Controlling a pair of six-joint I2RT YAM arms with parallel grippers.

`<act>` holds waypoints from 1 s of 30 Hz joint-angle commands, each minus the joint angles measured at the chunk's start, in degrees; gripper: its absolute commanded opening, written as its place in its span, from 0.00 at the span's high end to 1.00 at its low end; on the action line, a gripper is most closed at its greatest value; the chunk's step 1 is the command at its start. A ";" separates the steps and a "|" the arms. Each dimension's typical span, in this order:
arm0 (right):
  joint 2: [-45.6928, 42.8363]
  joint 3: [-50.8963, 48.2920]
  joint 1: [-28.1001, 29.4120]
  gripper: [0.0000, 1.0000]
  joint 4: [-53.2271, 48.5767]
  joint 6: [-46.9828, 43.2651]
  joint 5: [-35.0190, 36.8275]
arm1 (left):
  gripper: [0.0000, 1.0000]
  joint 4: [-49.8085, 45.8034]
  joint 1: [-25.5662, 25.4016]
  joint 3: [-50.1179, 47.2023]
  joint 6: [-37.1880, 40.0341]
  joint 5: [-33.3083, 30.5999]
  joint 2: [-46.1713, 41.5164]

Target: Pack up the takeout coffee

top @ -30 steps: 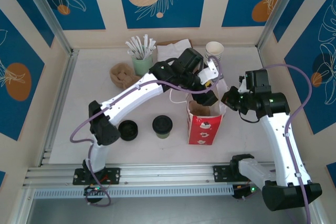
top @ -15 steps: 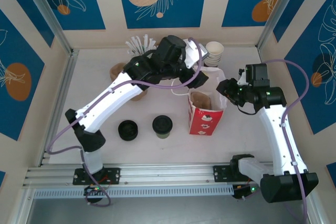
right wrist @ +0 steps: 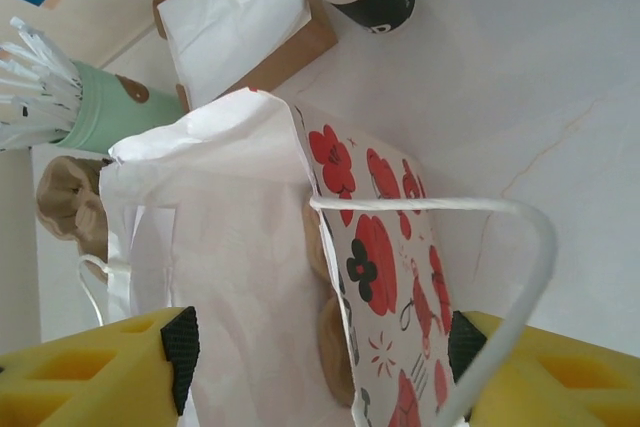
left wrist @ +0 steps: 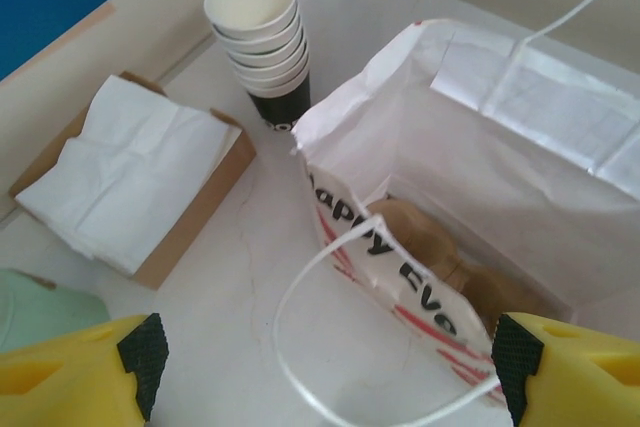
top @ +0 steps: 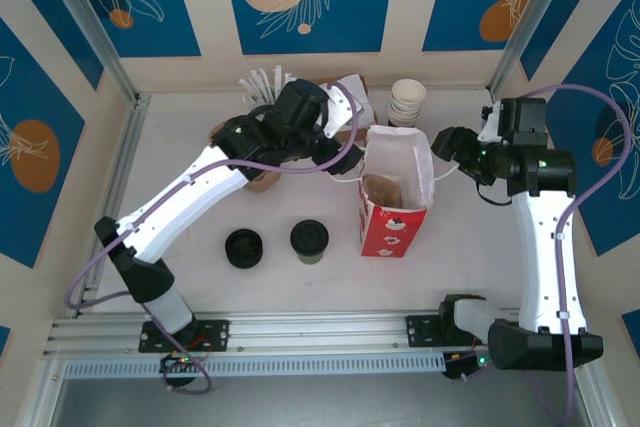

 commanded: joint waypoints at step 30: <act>16.56 4.92 13.50 0.36 1.26 -8.06 14.48 | 0.11 4.86 4.14 -35.82 -16.98 -8.36 -22.47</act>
